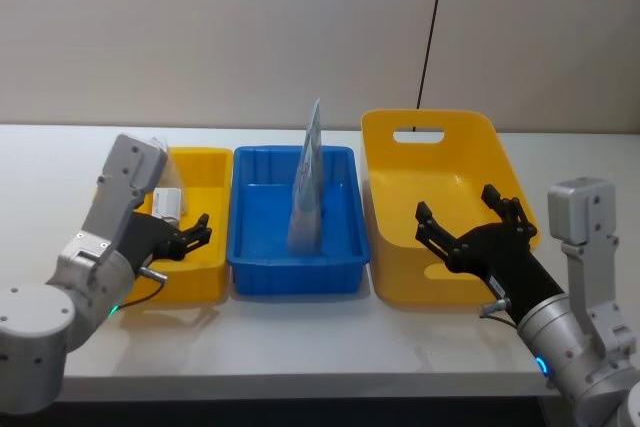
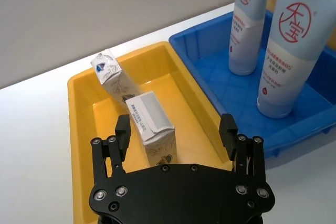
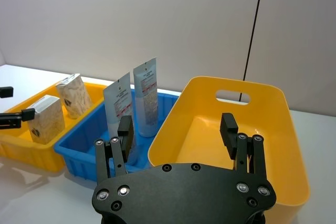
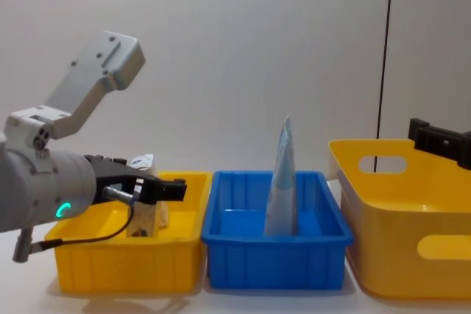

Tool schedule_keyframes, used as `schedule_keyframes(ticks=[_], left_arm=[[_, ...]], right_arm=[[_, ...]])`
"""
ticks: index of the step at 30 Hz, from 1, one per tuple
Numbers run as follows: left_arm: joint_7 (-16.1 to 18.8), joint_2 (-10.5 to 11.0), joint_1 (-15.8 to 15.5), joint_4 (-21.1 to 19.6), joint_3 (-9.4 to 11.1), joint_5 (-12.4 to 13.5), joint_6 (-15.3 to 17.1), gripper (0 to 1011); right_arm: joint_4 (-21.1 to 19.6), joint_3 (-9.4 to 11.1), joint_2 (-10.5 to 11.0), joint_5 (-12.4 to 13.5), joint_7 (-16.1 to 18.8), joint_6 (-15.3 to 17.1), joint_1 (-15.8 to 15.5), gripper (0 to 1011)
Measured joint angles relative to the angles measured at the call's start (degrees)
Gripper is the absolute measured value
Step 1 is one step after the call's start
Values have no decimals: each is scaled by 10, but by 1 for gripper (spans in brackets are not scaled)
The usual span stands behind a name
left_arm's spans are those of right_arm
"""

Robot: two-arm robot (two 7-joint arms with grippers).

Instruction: Bimanual collaborative sorting of washing and personal care products

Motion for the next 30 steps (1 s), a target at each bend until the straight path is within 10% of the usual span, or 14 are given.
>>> schedule_keyframes(ticks=[30], left_arm=[[26,-41,-38,83,11,43,-6,1001]], right_arm=[[0,0,0,0,0,0,0,1000]])
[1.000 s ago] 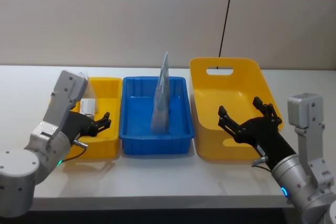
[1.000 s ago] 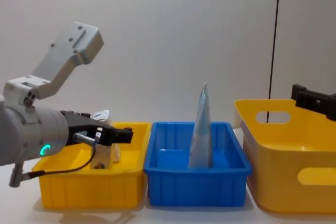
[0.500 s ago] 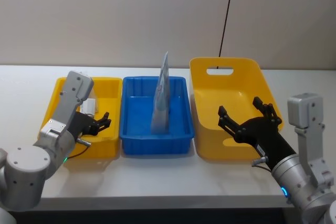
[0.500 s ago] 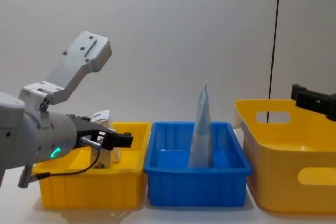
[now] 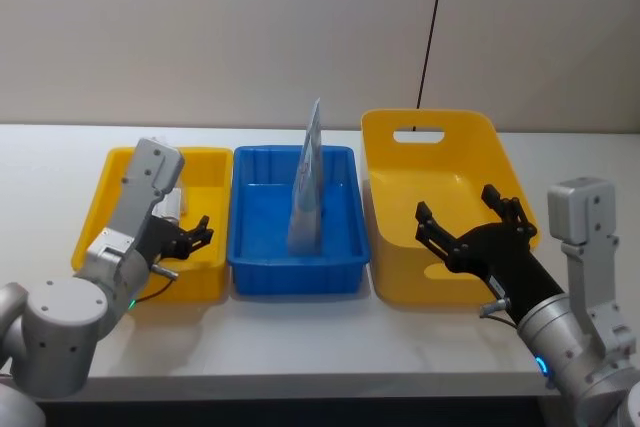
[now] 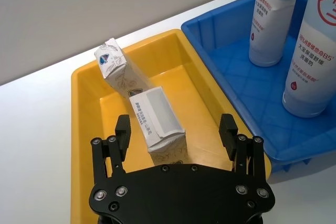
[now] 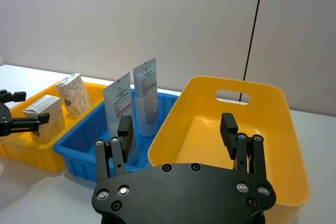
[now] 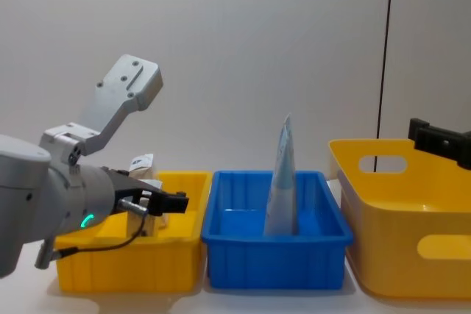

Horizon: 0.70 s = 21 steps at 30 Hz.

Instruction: Bimanual collaborative sorting of washing and personal care products

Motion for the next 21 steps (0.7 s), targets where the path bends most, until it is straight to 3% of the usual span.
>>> schedule_keyframes(ticks=[21], left_arm=[[13,-13,4,21,-16,8,-21,1001]], right_arm=[[0,0,0,0,0,0,0,1000]])
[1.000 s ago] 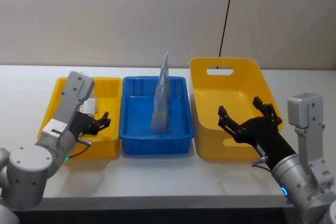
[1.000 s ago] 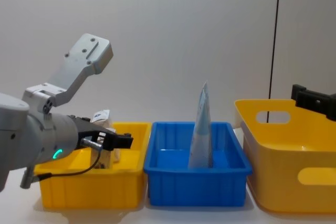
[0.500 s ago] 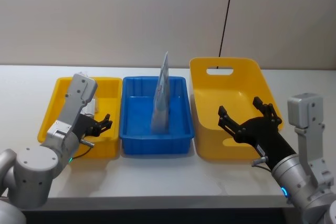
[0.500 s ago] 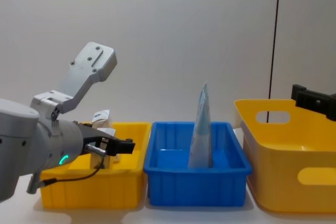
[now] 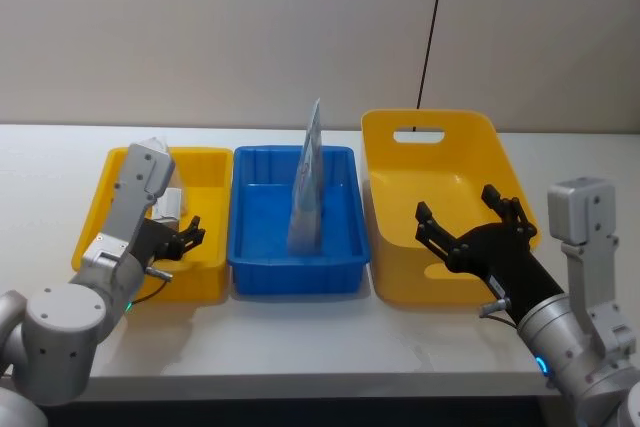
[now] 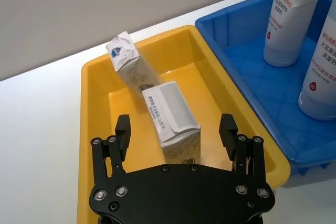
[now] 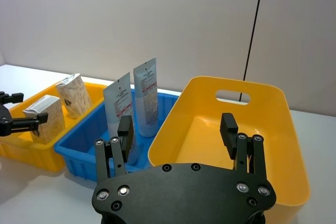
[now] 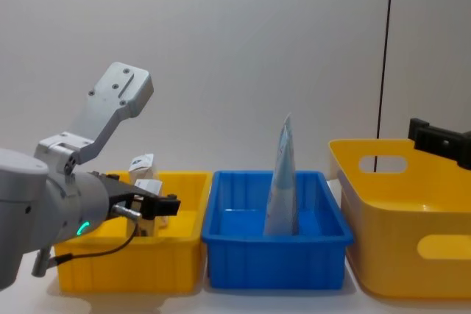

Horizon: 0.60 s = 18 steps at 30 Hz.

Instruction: Bimanual collaborative sorting of washing and personal care products

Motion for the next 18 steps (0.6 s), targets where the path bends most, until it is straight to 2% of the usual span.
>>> schedule_keyframes(ticks=[18], left_arm=[[-9,-16,-4,24,-15,-7,-14,1001]], right_arm=[[0,0,0,0,0,0,0,1000]])
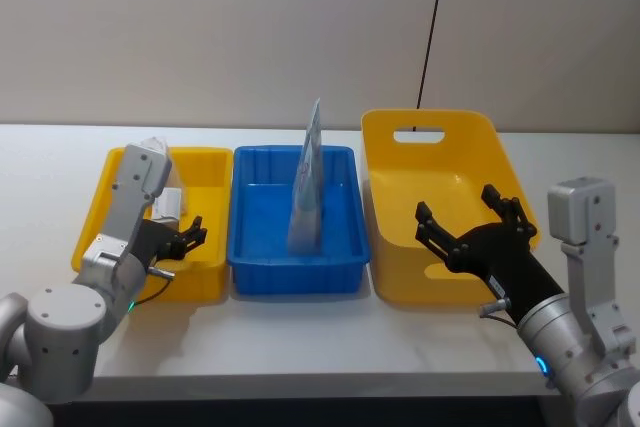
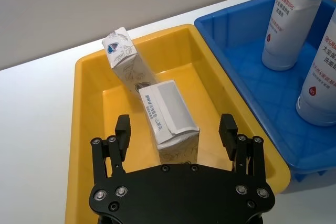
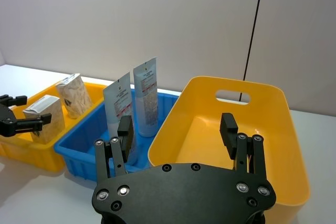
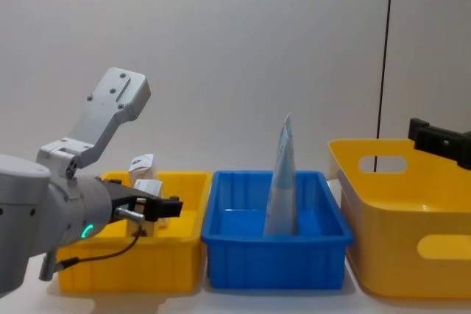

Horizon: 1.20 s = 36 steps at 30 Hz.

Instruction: Bimanual collaborative sorting of washing and personal care products

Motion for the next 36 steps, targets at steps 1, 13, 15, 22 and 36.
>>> schedule_keyframes(ticks=[1,13,15,22,36], left_arm=[[-2,-2,-2,4,-1,-1,-1,1001],[-7,-13,-17,33,-8,-1,-11,1002],[-7,-14,-18,37,-9,-1,-11,1001],[-6,-17,-26,51,-11,5,-14,1002],[-8,-24,-34,71,-17,11,-15,730]], right_arm=[[0,0,0,0,0,0,0,1000],[0,0,0,0,0,0,0,1000],[0,0,0,0,0,0,0,1000],[0,0,0,0,0,0,0,1000],[0,0,0,0,0,0,0,1000]])
